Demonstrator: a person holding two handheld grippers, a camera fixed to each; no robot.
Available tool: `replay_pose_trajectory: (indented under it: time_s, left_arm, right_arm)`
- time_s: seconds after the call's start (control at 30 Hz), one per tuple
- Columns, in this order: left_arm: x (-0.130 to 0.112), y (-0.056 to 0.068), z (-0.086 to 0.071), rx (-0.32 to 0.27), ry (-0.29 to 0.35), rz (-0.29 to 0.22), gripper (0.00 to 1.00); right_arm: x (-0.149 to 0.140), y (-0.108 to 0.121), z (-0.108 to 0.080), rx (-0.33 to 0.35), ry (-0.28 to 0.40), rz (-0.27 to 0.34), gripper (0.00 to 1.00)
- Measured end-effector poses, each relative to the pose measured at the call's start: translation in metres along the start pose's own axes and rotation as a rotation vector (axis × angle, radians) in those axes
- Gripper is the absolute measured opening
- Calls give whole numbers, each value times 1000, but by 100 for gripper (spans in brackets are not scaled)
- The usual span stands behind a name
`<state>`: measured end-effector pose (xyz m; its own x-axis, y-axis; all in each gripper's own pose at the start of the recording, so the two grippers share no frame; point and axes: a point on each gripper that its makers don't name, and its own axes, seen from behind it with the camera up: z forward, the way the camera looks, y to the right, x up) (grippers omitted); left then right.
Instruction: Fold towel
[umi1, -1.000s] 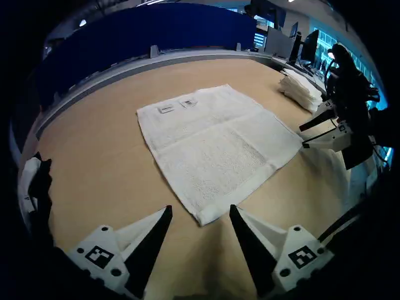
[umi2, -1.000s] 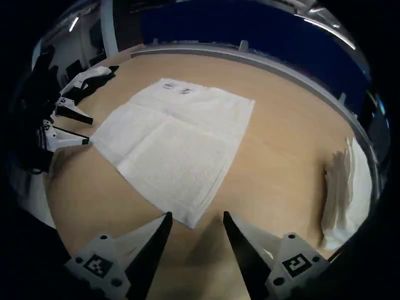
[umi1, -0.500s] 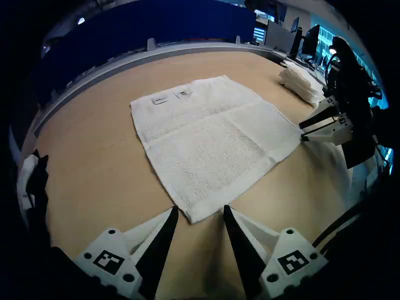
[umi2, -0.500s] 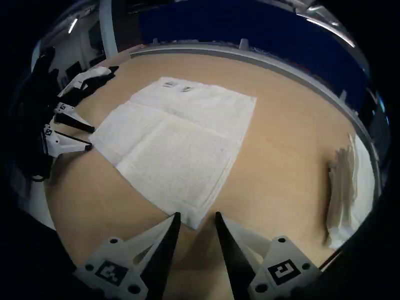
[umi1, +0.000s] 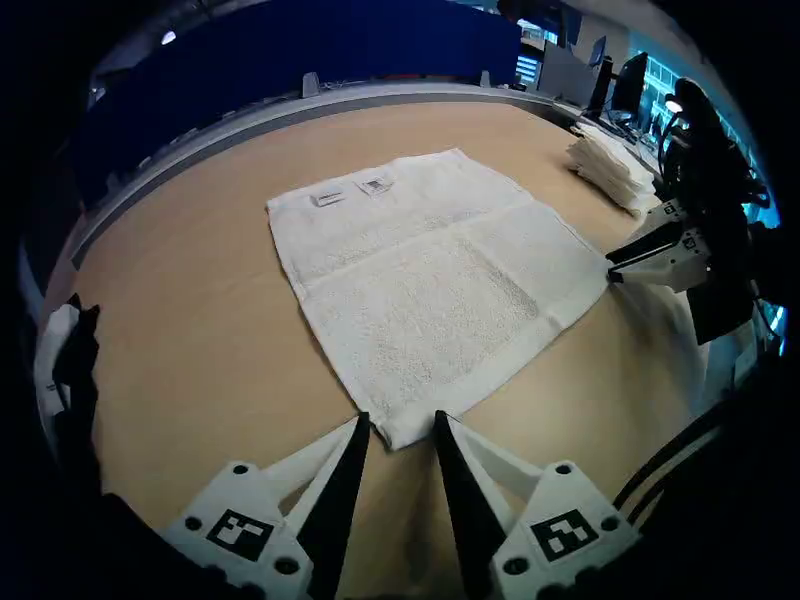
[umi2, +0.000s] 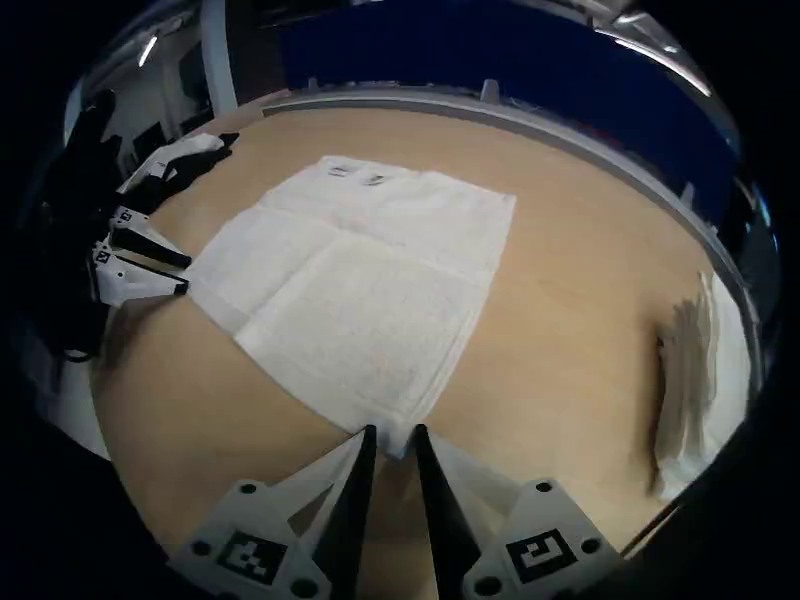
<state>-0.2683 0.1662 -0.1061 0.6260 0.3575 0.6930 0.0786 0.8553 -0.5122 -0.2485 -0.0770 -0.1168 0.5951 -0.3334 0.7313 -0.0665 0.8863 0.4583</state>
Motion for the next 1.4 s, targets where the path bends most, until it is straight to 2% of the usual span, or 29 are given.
replay_pose_trajectory:
  time_s: [0.07,0.17,0.27,0.53,0.8,1.0,1.4]
  left_arm:
    - [0,-1,0,1,-2,0,43]
    - [0,-3,0,8,-2,-6,31]
    - [0,-2,0,7,-2,-12,22]
    - [4,2,0,0,10,-2,12]
    - [13,3,-4,-11,27,-14,11]
    - [19,1,-12,-6,34,-20,11]
    - [34,4,-47,-2,40,-21,11]
  right_arm:
    - [0,0,0,-1,0,1,26]
    - [1,-1,0,3,2,11,20]
    - [1,-1,0,3,-2,15,18]
    - [10,-3,-1,6,20,2,16]
    - [17,-2,-5,15,32,18,16]
    - [29,-4,-15,22,54,21,16]
    - [55,-9,-52,40,94,27,16]
